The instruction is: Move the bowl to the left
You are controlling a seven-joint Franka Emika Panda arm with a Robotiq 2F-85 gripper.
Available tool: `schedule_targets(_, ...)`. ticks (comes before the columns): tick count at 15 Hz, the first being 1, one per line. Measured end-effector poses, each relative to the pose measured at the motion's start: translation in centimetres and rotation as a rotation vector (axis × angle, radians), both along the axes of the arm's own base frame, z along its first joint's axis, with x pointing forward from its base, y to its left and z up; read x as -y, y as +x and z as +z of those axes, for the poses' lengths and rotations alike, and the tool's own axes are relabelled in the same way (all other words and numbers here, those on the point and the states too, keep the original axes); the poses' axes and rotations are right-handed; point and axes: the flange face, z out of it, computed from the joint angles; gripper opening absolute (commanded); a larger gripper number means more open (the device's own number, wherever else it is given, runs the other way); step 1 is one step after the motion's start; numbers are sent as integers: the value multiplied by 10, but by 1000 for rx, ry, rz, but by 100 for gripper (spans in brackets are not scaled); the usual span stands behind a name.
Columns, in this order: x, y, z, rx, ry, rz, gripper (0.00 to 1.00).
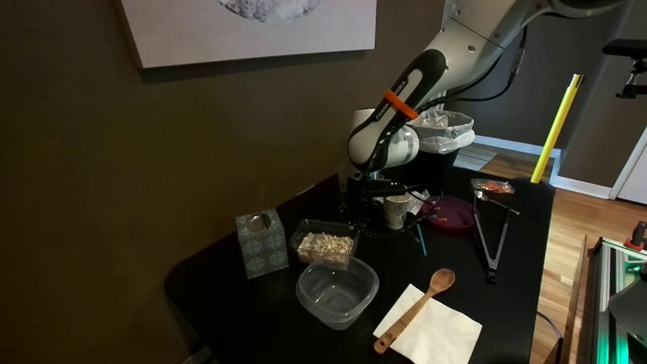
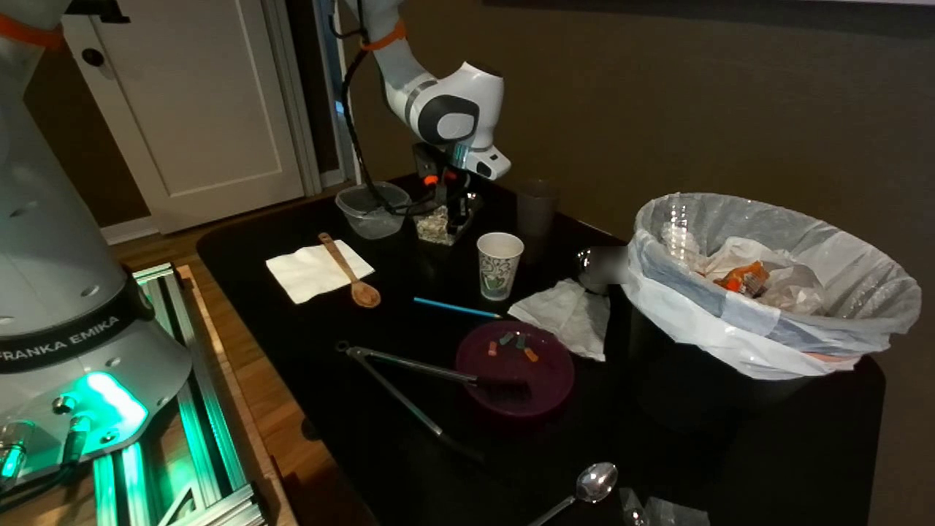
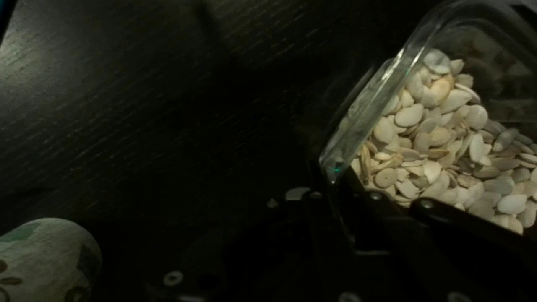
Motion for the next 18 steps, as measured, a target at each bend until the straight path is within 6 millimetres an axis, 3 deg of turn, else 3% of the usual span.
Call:
schedule_targets(8,22,3,22,39,111,-33,1)
schedule_targets(13,44,-10,32,80,223,8,2)
schedule_targets(18,52,-27,37,110,291,63,2)
